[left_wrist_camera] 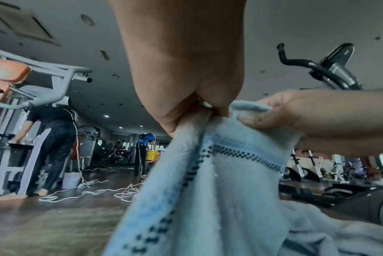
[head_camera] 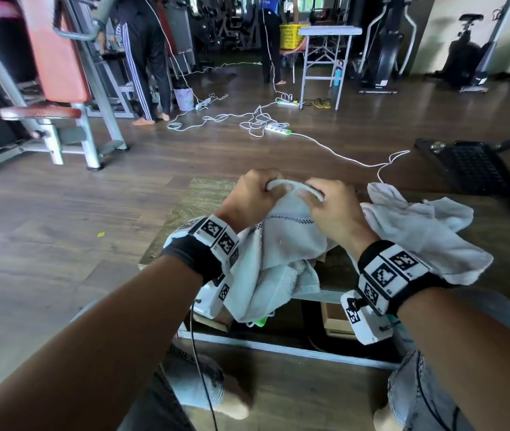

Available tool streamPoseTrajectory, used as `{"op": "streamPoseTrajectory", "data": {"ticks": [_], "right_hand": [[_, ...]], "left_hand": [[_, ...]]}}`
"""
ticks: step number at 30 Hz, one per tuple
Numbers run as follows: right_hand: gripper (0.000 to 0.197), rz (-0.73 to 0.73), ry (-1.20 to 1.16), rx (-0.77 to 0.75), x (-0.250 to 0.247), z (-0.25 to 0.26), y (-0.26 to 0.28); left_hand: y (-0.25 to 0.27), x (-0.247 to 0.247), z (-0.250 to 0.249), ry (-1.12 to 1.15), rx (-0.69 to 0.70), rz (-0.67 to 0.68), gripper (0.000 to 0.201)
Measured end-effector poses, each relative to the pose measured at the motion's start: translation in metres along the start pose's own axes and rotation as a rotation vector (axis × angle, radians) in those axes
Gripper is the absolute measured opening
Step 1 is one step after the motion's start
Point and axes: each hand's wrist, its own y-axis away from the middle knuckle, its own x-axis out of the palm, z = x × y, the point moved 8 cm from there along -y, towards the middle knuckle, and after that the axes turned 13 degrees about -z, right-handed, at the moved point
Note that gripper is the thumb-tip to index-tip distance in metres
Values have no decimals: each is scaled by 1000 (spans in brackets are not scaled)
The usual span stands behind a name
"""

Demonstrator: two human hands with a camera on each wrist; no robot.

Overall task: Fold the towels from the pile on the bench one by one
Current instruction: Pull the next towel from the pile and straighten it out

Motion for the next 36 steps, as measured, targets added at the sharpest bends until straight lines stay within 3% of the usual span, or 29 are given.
{"op": "streamPoseTrajectory", "data": {"ticks": [2,5,9,11,14,16,18,23,27,31,34,36], "right_hand": [[11,-32,-1,-1,-4,1,-4],[13,-114,8,58,-13,-12,-3],[17,-147,26,96,-16,-27,4],[28,-2,73,117,-6,-37,13],[24,489,217,316,20,-65,44],[34,672,390,330,24,-82,63],[39,646,425,268,29,-90,66],[33,471,176,75,49,-88,63],[35,603,90,174,85,-100,78],[49,689,75,316,101,-104,85],[47,665,26,280,104,-103,74],[43,582,-23,229,101,-101,54]], "left_hand": [[5,-11,14,-75,-27,11,24],[18,-29,43,-241,-105,63,30],[38,-59,69,-296,-220,25,31],[53,-64,73,-309,-252,25,33],[76,-48,87,-320,-309,114,42],[85,-30,100,-284,-351,151,43],[90,-9,114,-220,-392,174,39],[92,34,138,-258,-449,267,22],[97,67,145,-380,-407,417,32],[91,86,150,-375,-278,396,51],[74,84,138,-288,-188,337,21],[46,71,130,-207,-177,252,13]]}}
